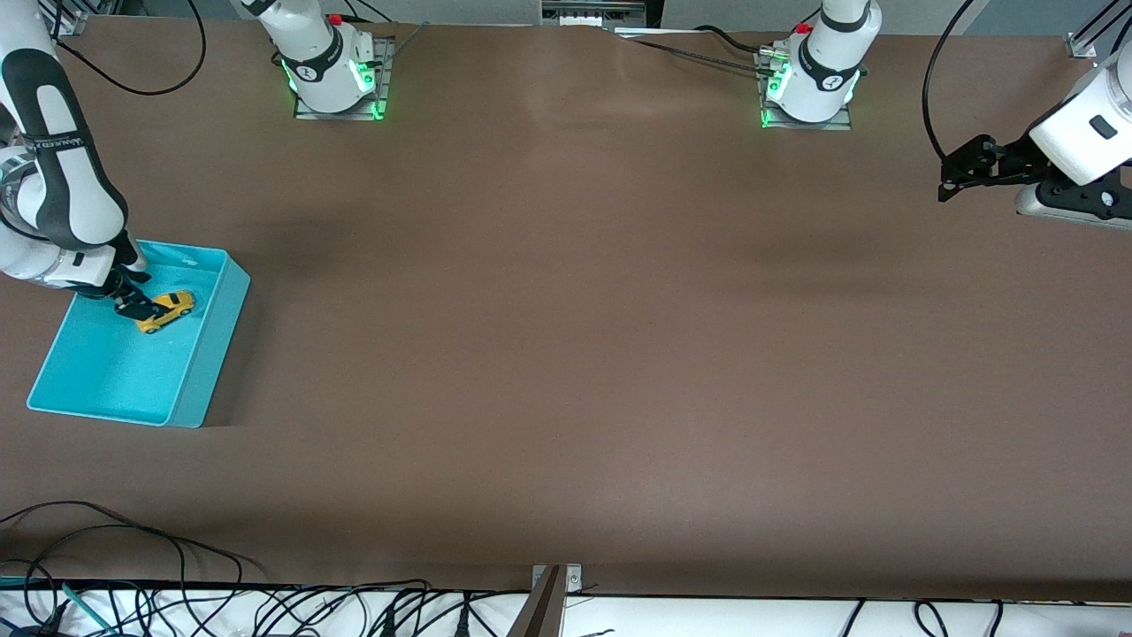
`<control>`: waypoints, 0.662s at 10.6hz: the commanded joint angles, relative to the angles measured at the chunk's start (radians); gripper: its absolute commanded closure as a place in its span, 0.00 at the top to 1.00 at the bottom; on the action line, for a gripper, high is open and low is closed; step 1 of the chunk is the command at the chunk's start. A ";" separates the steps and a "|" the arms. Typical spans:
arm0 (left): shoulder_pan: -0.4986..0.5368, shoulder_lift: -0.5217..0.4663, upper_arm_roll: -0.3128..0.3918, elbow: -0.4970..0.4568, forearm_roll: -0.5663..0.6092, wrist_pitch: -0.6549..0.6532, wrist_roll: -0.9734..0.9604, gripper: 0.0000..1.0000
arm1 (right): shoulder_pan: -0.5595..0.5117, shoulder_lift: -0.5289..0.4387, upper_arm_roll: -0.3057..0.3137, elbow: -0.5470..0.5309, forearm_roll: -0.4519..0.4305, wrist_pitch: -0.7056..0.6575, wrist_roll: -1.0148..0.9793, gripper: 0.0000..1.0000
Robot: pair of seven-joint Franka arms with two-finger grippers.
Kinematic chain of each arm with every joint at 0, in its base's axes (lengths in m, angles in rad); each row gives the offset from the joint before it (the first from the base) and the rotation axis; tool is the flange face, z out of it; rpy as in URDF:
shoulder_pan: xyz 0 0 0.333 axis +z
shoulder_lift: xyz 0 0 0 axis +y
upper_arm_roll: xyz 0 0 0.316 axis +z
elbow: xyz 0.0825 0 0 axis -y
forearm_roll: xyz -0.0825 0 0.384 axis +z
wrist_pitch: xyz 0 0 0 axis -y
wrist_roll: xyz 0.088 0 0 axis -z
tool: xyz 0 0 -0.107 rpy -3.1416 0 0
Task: Wind up and store yellow beetle car
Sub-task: 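Lower the car into the bin and open the right gripper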
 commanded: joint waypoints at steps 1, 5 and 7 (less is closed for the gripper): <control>0.006 0.009 -0.001 0.029 -0.007 -0.022 0.010 1.00 | -0.016 -0.047 0.011 0.009 0.043 -0.062 -0.086 1.00; 0.006 0.009 -0.003 0.029 -0.009 -0.022 0.004 1.00 | 0.012 -0.168 0.023 0.006 0.042 -0.152 0.093 1.00; 0.006 0.009 -0.003 0.029 -0.009 -0.022 0.005 1.00 | 0.033 -0.214 0.034 0.008 0.042 -0.172 0.214 1.00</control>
